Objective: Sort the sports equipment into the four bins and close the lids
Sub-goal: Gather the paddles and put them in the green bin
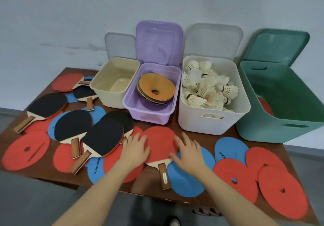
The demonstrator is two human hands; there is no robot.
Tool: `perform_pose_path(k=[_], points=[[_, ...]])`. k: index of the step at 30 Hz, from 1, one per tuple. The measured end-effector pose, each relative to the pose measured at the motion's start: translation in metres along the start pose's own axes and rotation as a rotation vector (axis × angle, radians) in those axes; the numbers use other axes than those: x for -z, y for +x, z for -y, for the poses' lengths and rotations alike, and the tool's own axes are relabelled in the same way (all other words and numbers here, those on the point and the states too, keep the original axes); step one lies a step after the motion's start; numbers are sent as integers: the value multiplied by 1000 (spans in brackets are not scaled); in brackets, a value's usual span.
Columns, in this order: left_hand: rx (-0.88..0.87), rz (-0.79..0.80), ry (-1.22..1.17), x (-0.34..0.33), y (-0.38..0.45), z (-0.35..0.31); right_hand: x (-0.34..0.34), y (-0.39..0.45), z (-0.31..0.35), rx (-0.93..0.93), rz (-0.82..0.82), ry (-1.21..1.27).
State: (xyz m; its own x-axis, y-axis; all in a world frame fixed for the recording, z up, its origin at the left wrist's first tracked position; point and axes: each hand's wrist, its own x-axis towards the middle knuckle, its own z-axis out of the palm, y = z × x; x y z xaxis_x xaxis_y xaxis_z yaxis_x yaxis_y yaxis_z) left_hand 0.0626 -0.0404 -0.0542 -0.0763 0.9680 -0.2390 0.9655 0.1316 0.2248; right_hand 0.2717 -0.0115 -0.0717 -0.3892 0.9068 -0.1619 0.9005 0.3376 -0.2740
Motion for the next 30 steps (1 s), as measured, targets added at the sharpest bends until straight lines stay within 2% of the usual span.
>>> perform_pose_path(k=[6,8,11,14,18,22,27,30], points=[[-9,130,64,-20,8,19,-37,12,17,31,190,-77],[-11,174,54,-25,12,23,-52,10,25,40,138,-129],[-43,204,63,-27,16,31,-60,10,32,-33,123,-81],[-110,166,63,-31,20,45,-69,12,41,-63,49,-61],[-168,153,55,-38,21,54,-74,15,56,-197,-28,41],[-243,145,10,-35,25,66,-74,10,65,-220,-134,20],[-345,62,-41,-20,18,87,-74,-7,86,-274,-200,62],[-288,-40,-94,-6,14,112,-74,-4,104,-336,-191,137]])
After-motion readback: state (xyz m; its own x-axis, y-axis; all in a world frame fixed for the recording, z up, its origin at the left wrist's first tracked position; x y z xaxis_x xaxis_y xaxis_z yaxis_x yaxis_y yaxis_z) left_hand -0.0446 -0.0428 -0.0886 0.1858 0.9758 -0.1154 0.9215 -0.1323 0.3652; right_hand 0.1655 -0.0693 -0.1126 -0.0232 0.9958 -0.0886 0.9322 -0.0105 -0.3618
